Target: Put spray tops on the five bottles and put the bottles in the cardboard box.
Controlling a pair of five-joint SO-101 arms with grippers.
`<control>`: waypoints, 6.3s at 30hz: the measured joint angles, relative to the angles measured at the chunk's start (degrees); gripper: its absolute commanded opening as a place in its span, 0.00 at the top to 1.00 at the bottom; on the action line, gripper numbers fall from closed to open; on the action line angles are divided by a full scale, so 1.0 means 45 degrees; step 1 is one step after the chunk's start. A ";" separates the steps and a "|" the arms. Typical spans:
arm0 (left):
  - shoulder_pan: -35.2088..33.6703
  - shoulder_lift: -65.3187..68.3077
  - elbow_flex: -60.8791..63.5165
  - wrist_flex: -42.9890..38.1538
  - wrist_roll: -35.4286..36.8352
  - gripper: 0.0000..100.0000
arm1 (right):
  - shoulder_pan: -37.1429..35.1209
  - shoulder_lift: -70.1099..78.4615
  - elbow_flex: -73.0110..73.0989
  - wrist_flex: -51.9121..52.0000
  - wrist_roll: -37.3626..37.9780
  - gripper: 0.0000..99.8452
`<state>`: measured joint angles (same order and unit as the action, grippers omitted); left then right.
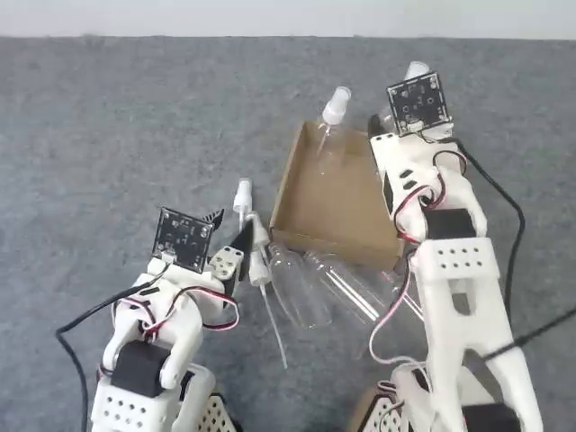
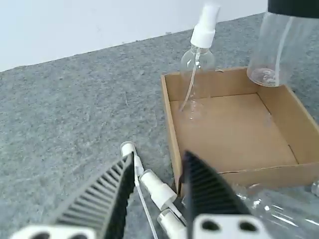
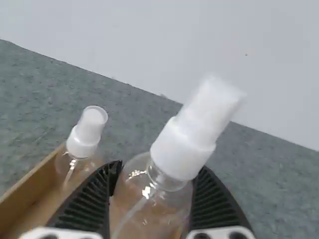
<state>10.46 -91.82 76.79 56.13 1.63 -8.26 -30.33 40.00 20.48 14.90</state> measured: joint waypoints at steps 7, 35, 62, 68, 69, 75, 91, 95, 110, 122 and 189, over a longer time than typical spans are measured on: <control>-0.1368 0.0000 0.0000 -0.0391 0.0020 0.99 | 0.0332 0.3048 0.0078 -0.3165 0.0137 0.99; -0.1582 0.0000 0.0508 -0.0938 0.0000 0.99 | 0.0332 0.7111 0.0059 -0.6349 -0.0215 0.99; -0.1582 0.0000 0.0508 -0.0938 0.0000 0.99 | 0.0078 0.7131 0.0059 -0.6349 -0.0215 0.73; -0.1582 0.0000 0.0508 -0.0938 0.0000 0.99 | 0.0078 0.7131 0.0059 -0.6349 -0.0215 0.73; -0.1582 0.0000 0.0508 -0.0938 0.0000 0.99 | 0.0078 0.7131 0.0059 -0.6349 -0.0215 0.73; -0.1582 0.0000 0.0508 -0.0938 0.0000 0.99 | 0.0078 0.7131 0.0059 -0.6349 -0.0215 0.73; -0.1641 0.0000 0.0508 -0.0938 0.0000 0.99 | 0.0078 0.6134 -0.1133 -0.3184 -0.0215 0.73; -0.1641 0.0000 0.0508 -0.0938 0.0000 0.99 | 0.0078 0.5646 -0.1778 -0.2168 -0.0215 0.73; -0.1641 0.0000 0.0508 -0.0938 0.0000 0.99 | -0.0215 0.2657 -0.5158 0.5841 -0.0215 0.73; -0.1641 0.0000 0.0508 -0.0938 0.0000 0.99 | -0.0215 -0.1055 -0.5236 1.4847 0.2716 0.73; -0.1641 0.5509 -0.3165 0.0195 -0.0801 0.98 | 0.9514 -0.1875 0.4337 0.9319 0.7873 0.87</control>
<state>3.08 -67.03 62.55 57.01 -1.98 34.55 -38.77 59.52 62.42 50.33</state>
